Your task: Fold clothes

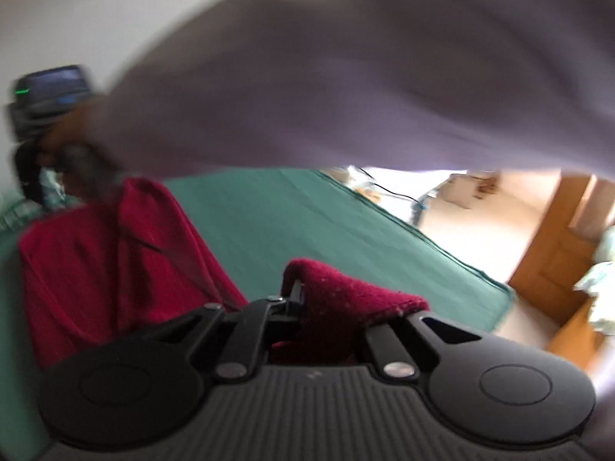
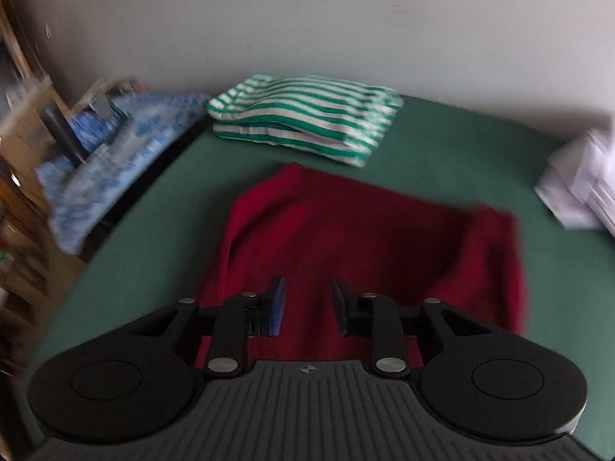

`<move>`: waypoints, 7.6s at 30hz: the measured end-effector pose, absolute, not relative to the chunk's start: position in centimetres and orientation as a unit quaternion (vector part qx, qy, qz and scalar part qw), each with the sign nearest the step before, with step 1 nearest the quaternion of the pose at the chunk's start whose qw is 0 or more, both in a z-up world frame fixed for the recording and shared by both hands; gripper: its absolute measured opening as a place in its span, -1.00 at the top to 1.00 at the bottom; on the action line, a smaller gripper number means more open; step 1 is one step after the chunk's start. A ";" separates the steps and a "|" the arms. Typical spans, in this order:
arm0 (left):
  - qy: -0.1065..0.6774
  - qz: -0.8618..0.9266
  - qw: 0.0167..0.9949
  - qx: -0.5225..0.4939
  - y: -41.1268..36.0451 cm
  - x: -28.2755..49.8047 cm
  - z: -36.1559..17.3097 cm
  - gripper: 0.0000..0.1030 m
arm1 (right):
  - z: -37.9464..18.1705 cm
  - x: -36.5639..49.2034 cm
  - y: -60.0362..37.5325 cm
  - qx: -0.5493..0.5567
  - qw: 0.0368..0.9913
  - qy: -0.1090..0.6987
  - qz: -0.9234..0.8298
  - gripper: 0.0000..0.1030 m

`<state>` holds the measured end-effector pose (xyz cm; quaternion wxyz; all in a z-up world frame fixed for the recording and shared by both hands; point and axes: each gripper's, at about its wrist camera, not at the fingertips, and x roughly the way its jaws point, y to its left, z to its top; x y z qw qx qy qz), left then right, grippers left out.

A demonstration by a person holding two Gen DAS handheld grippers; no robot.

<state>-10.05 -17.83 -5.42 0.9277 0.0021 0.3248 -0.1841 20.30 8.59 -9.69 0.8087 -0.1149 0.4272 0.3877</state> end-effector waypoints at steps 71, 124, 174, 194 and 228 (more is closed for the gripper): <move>0.285 -0.254 0.911 -0.154 -7.8 -8.6 -6.6 1.00 | -7.1 17.2 -10.5 -0.026 0.778 0.428 0.459 0.17; 0.473 0.004 0.865 0.167 -4.5 -17.0 -15.1 0.67 | -2.3 2.4 -37.9 0.199 0.912 0.221 0.282 0.82; 0.374 -0.223 0.886 0.162 2.3 -22.5 -12.7 0.19 | -2.7 -10.1 -30.9 0.138 0.969 0.201 0.040 0.84; 0.344 -0.301 0.882 0.114 1.4 -19.9 -12.0 -0.06 | 1.2 -9.1 -25.6 0.037 0.982 0.149 0.107 0.84; 0.464 -0.245 0.847 -0.088 3.2 -16.0 -15.6 -0.19 | -14.6 19.7 11.7 -0.457 0.817 0.237 0.259 0.07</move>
